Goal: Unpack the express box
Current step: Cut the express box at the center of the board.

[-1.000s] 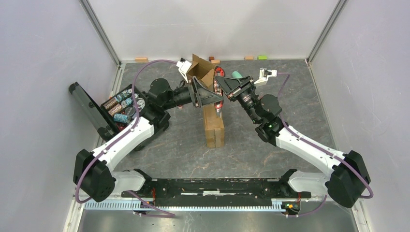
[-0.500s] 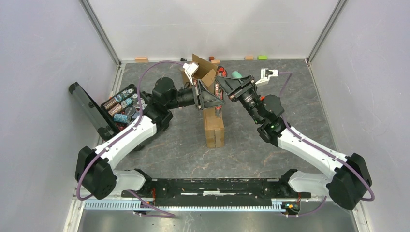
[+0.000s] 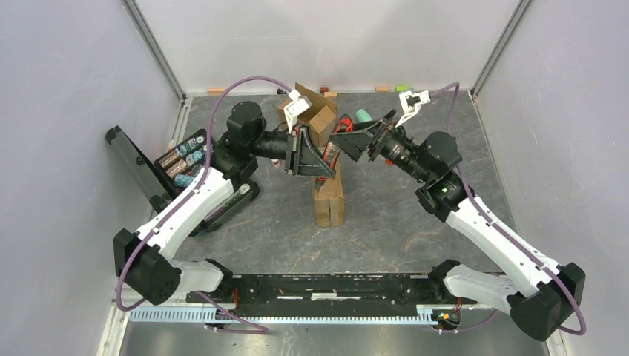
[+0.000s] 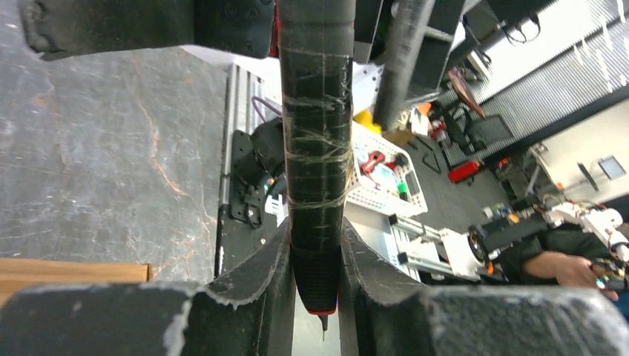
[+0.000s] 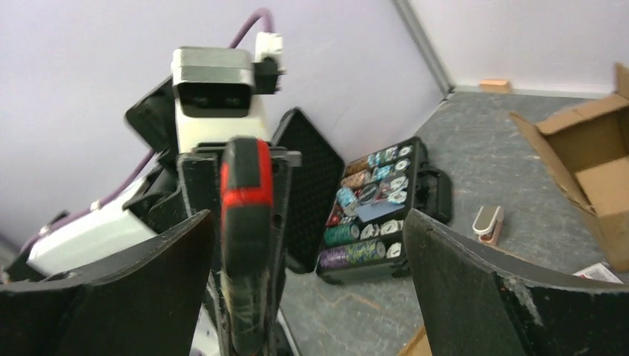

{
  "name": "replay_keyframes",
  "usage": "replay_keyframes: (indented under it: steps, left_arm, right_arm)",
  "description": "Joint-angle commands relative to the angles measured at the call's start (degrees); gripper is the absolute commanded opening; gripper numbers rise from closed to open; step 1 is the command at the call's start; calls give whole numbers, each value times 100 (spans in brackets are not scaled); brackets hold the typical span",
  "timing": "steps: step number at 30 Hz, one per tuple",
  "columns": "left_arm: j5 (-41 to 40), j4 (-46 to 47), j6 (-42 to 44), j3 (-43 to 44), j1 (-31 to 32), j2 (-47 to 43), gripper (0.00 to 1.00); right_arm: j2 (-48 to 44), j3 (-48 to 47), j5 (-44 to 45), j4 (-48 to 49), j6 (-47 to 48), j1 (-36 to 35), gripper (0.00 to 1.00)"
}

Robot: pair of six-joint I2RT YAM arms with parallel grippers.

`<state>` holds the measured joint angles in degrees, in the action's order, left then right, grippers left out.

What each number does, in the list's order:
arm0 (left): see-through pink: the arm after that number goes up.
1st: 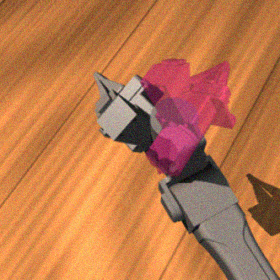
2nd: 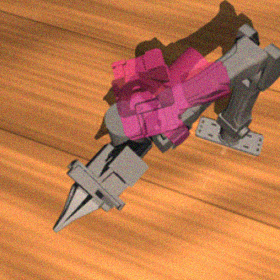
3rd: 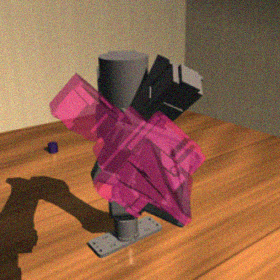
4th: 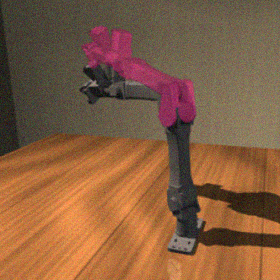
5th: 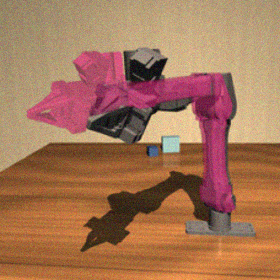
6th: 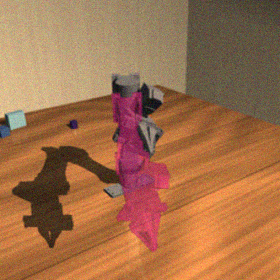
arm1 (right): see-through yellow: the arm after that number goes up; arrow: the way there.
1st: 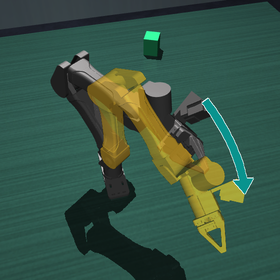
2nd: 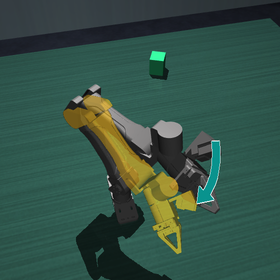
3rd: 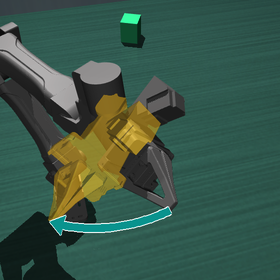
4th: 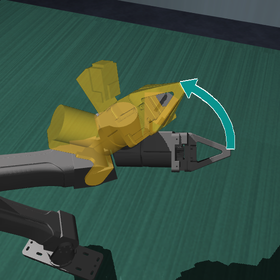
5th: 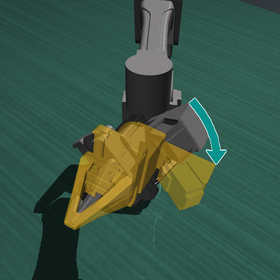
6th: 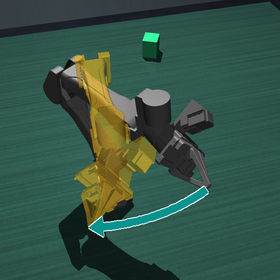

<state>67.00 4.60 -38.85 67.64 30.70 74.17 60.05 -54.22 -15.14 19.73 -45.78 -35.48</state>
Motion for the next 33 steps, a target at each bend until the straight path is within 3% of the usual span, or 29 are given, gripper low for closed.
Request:
replay_keyframes:
  steps: [1, 6, 12, 19, 21, 23, 27, 33]
  left_arm:
    - [702, -423, 819, 417, 110, 168, 2]
    - [633, -703, 1168, 621, 174, 377, 2]
    - [459, -1489, 1851, 935, 375, 675, 2]
    - [404, -1629, 2086, 1031, 516, 825, 2]
    - [407, -1674, 2162, 961, 516, 789, 2]
    - [412, -1608, 2177, 846, 516, 737, 2]
    - [451, -1332, 2031, 698, 522, 630, 2]
    - [564, -1207, 2012, 660, 525, 557, 2]
  right_arm:
    - [208, -579, -1563, -319, 603, 47, 93]
    - [217, -542, -2186, -538, 695, 37, 74]
    - [31, -431, -2068, -905, 958, 37, 61]
    - [57, -422, -1994, -1030, 950, 42, 36]
    - [-16, -414, -1891, -1035, 951, 43, 35]
    - [-119, -412, -1814, -992, 919, 42, 42]
    - [-119, -389, -2098, -633, 619, 42, 37]
    - [-122, -357, -2112, -534, 517, 49, 7]
